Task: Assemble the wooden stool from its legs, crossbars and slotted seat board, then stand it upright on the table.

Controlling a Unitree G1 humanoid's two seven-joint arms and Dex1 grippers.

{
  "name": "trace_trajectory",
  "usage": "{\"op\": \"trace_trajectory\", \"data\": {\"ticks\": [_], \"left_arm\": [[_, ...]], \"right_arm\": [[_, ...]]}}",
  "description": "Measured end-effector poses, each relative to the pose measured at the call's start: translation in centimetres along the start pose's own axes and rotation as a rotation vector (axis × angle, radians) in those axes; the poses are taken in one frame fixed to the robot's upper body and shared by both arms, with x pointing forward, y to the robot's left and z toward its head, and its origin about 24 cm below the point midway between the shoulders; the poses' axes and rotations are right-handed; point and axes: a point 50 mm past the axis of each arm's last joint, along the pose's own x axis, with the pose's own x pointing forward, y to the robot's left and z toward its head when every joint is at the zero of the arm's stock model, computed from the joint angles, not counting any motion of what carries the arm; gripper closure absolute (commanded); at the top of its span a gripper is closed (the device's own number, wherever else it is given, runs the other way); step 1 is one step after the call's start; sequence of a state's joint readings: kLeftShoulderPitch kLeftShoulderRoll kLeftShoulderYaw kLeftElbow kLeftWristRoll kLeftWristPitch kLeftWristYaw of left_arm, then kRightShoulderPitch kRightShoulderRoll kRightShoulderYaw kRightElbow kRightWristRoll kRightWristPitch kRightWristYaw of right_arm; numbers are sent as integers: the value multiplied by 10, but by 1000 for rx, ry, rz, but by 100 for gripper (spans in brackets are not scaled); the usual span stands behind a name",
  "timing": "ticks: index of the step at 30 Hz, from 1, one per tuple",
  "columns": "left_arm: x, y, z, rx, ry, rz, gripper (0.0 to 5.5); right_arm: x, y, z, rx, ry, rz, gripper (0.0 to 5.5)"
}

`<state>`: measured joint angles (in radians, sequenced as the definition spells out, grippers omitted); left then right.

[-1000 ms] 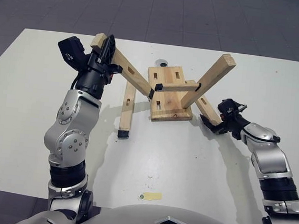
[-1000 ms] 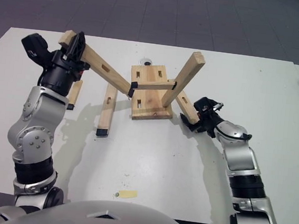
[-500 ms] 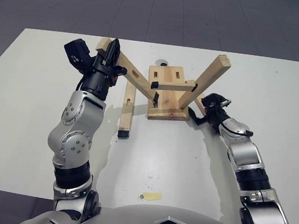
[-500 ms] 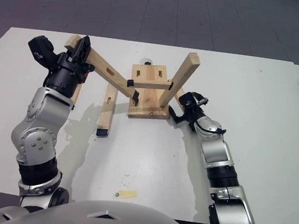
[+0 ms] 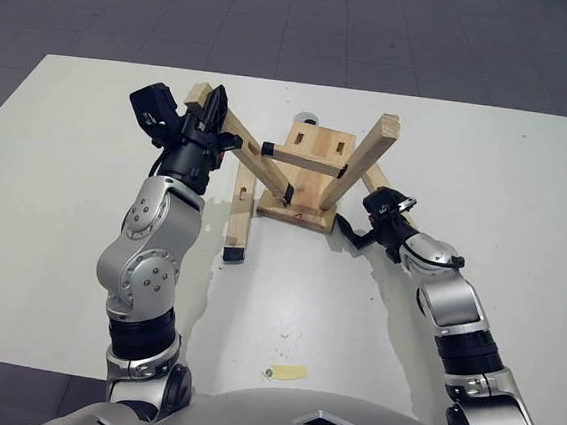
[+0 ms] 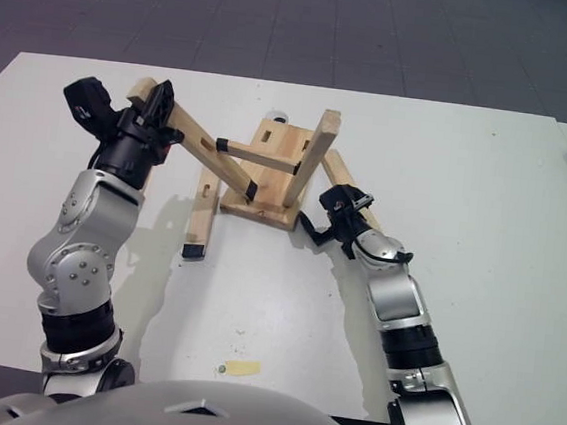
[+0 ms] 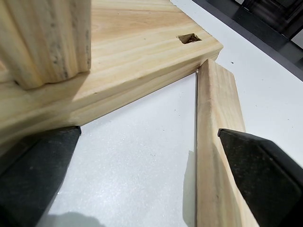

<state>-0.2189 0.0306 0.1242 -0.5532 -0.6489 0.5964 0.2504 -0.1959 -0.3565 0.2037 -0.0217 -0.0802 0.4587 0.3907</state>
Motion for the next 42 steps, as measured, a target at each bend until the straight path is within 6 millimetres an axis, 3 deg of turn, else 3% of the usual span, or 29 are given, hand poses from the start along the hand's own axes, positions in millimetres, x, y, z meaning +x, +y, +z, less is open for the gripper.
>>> {"op": "trace_trajectory", "data": {"ticks": [7,15,22,32,42], "left_arm": [[0,10,8,61,-24,5,445],[13,3,1,181,-16,-105,445],[15,7,0,131,-25,-82,445],[12,19,-1,-70,46,-28,445],[10,11,1,54,71,-83,445]], "right_arm": [[0,0,0,0,1,-2,10],[0,0,0,-1,3,-6,10],[0,-1,0,2,6,-6,10],[0,-2,-1,18,9,-23,10],[0,-2,-2,24,11,-28,10]]}}
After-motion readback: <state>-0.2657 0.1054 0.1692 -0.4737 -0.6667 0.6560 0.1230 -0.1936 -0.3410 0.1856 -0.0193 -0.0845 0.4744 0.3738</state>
